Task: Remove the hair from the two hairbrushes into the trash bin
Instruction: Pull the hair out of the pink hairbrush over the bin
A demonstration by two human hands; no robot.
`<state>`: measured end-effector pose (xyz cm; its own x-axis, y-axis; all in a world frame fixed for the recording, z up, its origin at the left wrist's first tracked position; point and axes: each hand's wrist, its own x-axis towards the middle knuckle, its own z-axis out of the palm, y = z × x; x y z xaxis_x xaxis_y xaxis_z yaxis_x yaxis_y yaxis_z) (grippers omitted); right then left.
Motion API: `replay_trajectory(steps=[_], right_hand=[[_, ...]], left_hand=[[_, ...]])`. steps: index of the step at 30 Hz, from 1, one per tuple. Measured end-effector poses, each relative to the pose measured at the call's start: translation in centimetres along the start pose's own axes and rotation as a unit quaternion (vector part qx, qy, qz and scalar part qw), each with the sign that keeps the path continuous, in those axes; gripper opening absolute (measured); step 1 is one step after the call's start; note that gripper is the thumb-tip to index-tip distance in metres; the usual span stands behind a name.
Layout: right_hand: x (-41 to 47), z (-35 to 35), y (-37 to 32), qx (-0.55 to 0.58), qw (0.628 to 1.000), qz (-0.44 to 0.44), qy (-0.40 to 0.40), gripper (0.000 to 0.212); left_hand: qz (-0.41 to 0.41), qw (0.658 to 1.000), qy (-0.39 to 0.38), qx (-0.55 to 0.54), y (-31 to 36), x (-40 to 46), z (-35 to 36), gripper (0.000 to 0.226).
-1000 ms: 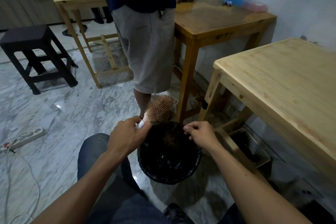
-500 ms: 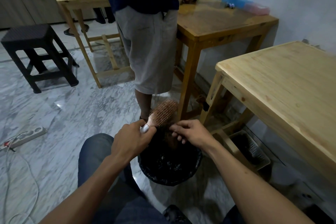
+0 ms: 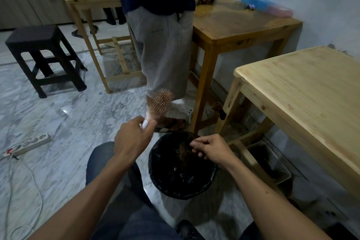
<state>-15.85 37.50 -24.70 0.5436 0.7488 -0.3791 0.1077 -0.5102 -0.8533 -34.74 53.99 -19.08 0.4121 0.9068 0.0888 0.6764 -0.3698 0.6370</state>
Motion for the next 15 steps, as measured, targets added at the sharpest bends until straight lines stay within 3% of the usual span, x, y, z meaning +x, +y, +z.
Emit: replay_trajectory(steps=[3, 5, 8, 11, 15], right_hand=[[-0.2, -0.1, -0.7, -0.071, 0.996, 0.000, -0.050, 0.039], [-0.3, -0.2, -1.6, -0.004, 0.999, -0.018, -0.041, 0.061], [0.0, -0.5, -2.9, 0.126, 0.991, -0.033, 0.010, 0.076], [-0.1, -0.4, -3.8, 0.175, 0.984, -0.018, -0.008, 0.067], [-0.7, 0.1, -4.3, 0.171, 0.983, -0.028, -0.061, 0.040]], left_hand=[[0.028, 0.999, -0.009, 0.023, 0.2, -0.6, 0.4, 0.030], [0.049, 0.998, -0.011, 0.047, 0.1, -1.1, 0.7, 0.029], [0.070, 0.996, -0.017, 0.056, -0.1, -1.7, 1.1, 0.030], [0.090, 0.994, -0.017, 0.064, 0.2, -2.1, 1.2, 0.029], [0.112, 0.991, -0.021, 0.075, 0.8, -2.1, 1.4, 0.031]])
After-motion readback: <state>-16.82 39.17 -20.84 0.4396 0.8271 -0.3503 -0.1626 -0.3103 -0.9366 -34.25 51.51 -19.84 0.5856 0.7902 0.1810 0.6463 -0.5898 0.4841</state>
